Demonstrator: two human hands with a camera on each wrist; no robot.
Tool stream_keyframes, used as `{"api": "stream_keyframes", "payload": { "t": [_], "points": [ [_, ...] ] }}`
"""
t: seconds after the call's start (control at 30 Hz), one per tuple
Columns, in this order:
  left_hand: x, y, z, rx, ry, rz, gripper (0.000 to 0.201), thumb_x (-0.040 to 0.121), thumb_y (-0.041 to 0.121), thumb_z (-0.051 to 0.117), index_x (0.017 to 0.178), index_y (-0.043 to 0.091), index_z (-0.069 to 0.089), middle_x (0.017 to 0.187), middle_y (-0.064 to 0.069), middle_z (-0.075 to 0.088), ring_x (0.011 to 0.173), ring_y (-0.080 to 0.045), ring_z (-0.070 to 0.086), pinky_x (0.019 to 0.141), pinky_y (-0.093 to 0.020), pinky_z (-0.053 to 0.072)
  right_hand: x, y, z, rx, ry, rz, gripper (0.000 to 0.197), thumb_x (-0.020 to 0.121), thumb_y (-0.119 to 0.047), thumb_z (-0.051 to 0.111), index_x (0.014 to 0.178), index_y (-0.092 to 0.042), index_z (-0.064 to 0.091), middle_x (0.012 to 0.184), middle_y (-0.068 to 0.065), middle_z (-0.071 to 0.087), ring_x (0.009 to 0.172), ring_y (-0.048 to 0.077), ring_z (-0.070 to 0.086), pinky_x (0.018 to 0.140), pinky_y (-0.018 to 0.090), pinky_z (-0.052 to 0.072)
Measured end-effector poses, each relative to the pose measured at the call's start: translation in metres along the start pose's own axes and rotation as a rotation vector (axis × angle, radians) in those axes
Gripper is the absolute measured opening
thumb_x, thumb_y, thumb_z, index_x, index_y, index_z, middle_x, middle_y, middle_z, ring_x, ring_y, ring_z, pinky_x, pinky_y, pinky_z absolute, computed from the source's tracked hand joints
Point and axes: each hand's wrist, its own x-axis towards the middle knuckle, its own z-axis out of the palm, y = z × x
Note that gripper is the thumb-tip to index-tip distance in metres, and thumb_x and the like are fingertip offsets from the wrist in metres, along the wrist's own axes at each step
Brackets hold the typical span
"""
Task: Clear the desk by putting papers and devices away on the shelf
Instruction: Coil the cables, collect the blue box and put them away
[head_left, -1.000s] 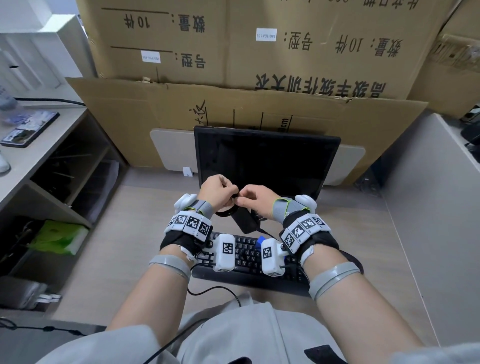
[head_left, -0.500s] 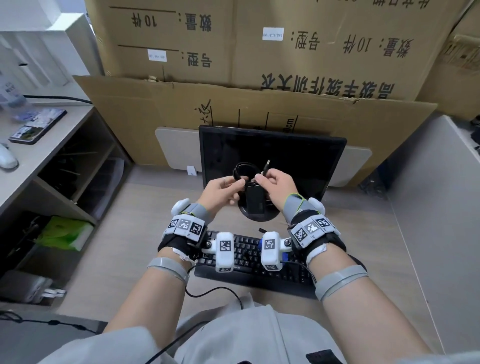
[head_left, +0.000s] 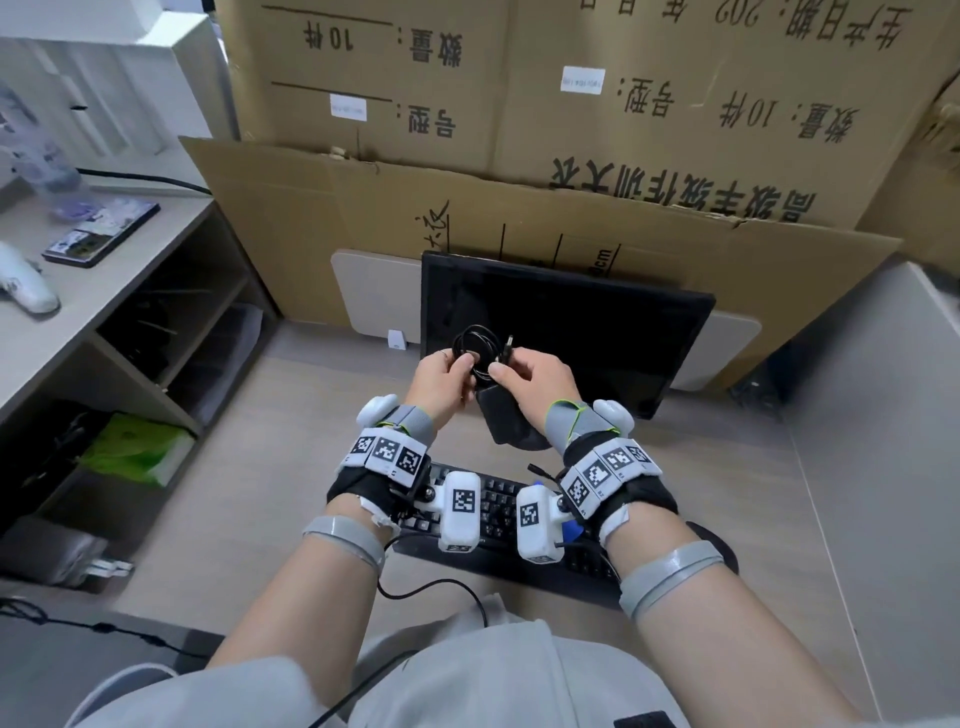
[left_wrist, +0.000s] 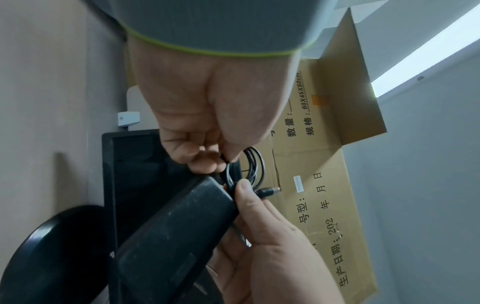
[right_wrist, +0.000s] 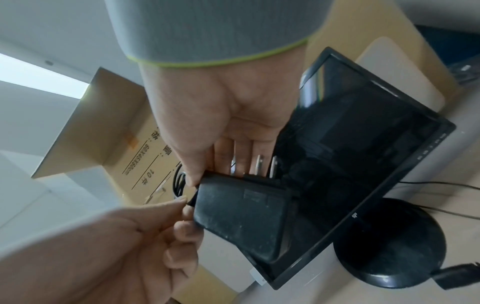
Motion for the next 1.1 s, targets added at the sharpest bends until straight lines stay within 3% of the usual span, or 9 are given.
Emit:
{"api": "stream_keyframes", "payload": {
  "t": [0.1, 0.27, 0.4, 0.5, 0.6, 0.7, 0.9, 1.0, 1.1],
  "points": [
    [0.004, 0.001, -0.014, 0.049, -0.009, -0.067, 0.018, 0.091, 0.021, 0.049, 0.078, 0.010, 0.052, 0.058, -0.004, 0.049, 0.047, -0.020, 0.041, 0.044, -0.024, 0.029, 0.004, -0.012, 0.012, -0.142, 0.001, -0.046, 0.030, 0.088, -0.043, 0.059, 0.071, -0.018, 0.058, 0.069, -0.001, 0.063, 0.073, 0.021, 0.060, 0.067, 0.034, 0.046],
    [0.007, -0.001, -0.038, -0.109, -0.032, -0.068, 0.031, 0.099, 0.019, 0.042, 0.071, 0.014, 0.053, 0.051, -0.002, 0.040, 0.037, -0.011, 0.030, 0.040, -0.017, 0.024, 0.005, -0.031, 0.033, -0.102, 0.020, -0.005, 0.035, 0.087, -0.042, 0.061, 0.058, -0.023, 0.054, 0.059, -0.003, 0.055, 0.067, 0.020, 0.054, 0.064, 0.032, 0.042],
    [0.005, -0.004, -0.051, -0.357, -0.139, -0.074, 0.028, 0.103, 0.022, 0.043, 0.078, 0.014, 0.052, 0.049, 0.003, 0.037, 0.036, -0.005, 0.027, 0.036, -0.014, 0.023, 0.008, -0.028, 0.051, 0.170, 0.047, 0.083, 0.027, 0.081, -0.045, 0.064, 0.093, -0.023, 0.074, 0.080, -0.004, 0.074, 0.078, 0.017, 0.066, 0.079, 0.034, 0.052],
    [0.005, -0.007, -0.053, -0.472, -0.212, -0.072, 0.026, 0.104, 0.025, 0.044, 0.083, 0.012, 0.052, 0.051, 0.003, 0.041, 0.039, -0.006, 0.029, 0.039, -0.014, 0.024, 0.008, -0.028, 0.055, 0.324, 0.034, 0.144, 0.016, 0.085, -0.032, 0.067, 0.080, -0.017, 0.070, 0.073, -0.004, 0.067, 0.069, 0.012, 0.057, 0.070, 0.035, 0.047],
    [0.002, -0.012, -0.048, -0.521, -0.255, -0.071, 0.025, 0.105, 0.025, 0.042, 0.085, 0.013, 0.051, 0.053, 0.004, 0.043, 0.041, -0.007, 0.031, 0.041, -0.015, 0.026, 0.008, -0.023, 0.055, 0.362, 0.037, 0.228, 0.027, 0.088, -0.023, 0.065, 0.062, -0.021, 0.058, 0.057, -0.009, 0.056, 0.056, 0.010, 0.047, 0.058, 0.027, 0.038],
    [0.001, -0.016, -0.041, -0.425, -0.310, -0.074, 0.023, 0.105, 0.025, 0.042, 0.085, 0.015, 0.050, 0.056, 0.002, 0.042, 0.042, -0.010, 0.031, 0.042, -0.016, 0.027, 0.001, -0.011, 0.048, 0.439, 0.017, 0.298, 0.029, 0.087, -0.026, 0.066, 0.060, -0.020, 0.057, 0.052, -0.010, 0.055, 0.056, 0.015, 0.049, 0.058, 0.027, 0.038],
    [0.001, -0.012, -0.011, -0.085, -0.228, -0.083, 0.028, 0.101, 0.020, 0.044, 0.074, 0.017, 0.048, 0.053, 0.000, 0.037, 0.040, -0.009, 0.030, 0.038, -0.014, 0.025, -0.011, 0.019, 0.031, 0.564, -0.006, 0.267, 0.009, 0.089, -0.023, 0.067, 0.082, -0.017, 0.069, 0.073, -0.003, 0.067, 0.068, 0.012, 0.059, 0.072, 0.030, 0.046],
    [0.000, -0.010, 0.012, -0.025, -0.139, -0.092, 0.030, 0.101, 0.016, 0.041, 0.072, 0.016, 0.048, 0.048, 0.006, 0.039, 0.037, -0.004, 0.032, 0.038, -0.014, 0.026, -0.011, 0.028, 0.016, 0.474, 0.021, 0.186, 0.015, 0.091, -0.026, 0.065, 0.088, -0.012, 0.070, 0.075, -0.003, 0.066, 0.068, 0.009, 0.057, 0.071, 0.026, 0.047],
    [0.000, -0.012, 0.034, -0.077, -0.079, -0.191, 0.020, 0.097, 0.016, 0.045, 0.077, 0.014, 0.050, 0.048, 0.005, 0.040, 0.041, -0.009, 0.031, 0.040, -0.017, 0.024, -0.008, 0.040, -0.003, 0.231, 0.052, 0.111, 0.017, 0.087, -0.040, 0.065, 0.084, -0.024, 0.070, 0.075, -0.010, 0.070, 0.072, 0.009, 0.062, 0.074, 0.029, 0.049]
  ]
}}
